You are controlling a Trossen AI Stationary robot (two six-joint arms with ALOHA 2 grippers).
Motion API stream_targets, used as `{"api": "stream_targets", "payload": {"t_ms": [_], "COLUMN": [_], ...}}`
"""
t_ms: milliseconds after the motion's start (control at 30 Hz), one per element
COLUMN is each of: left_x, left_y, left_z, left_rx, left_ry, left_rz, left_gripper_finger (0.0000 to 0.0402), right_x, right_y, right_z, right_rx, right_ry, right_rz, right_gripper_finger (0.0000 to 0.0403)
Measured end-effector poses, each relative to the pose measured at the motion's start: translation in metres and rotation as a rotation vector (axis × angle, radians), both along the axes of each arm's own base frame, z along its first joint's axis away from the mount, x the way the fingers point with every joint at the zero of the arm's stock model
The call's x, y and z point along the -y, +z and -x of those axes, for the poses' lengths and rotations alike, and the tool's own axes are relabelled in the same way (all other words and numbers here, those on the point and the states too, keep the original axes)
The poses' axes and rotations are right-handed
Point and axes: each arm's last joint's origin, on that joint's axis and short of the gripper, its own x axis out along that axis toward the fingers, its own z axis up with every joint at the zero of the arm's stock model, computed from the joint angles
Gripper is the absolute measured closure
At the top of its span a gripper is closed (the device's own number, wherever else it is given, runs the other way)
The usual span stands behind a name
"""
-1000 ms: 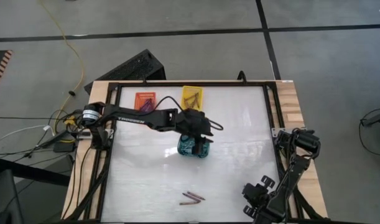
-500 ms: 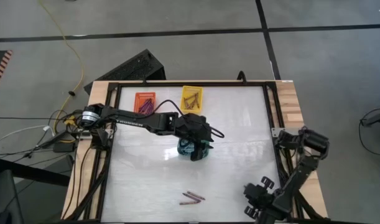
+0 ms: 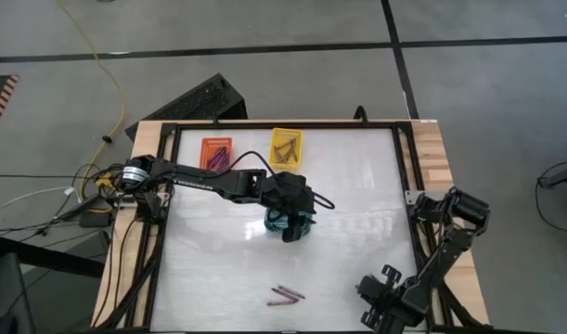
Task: Sort crayons
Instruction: Put the violet crayon into the orange bin
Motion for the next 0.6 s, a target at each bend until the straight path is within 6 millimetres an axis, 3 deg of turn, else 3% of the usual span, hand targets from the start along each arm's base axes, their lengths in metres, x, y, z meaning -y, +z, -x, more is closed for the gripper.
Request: {"api": "stream_targets", "payload": {"t_ms": [233, 600], "left_x": [0.024, 0.094], "left_y": [-0.007, -0.021], "left_z": [0.007, 0.03], "left_rx": [-0.085, -0.195], "left_ry": [-0.059, -0.114], "left_rz": [-0.009, -0.1], "left_gripper_finger": [0.0281, 0.0281], "right_x": [0.007, 0.051], "right_y": [0.01, 0.065], "right_z": [-0.016, -0.039], "right_rx": [0.009, 0.185], "right_ry": [0.063, 0.152], "right_rz": [0.001, 0.122], "right_gripper_finger": [0.04, 0.0403]}}
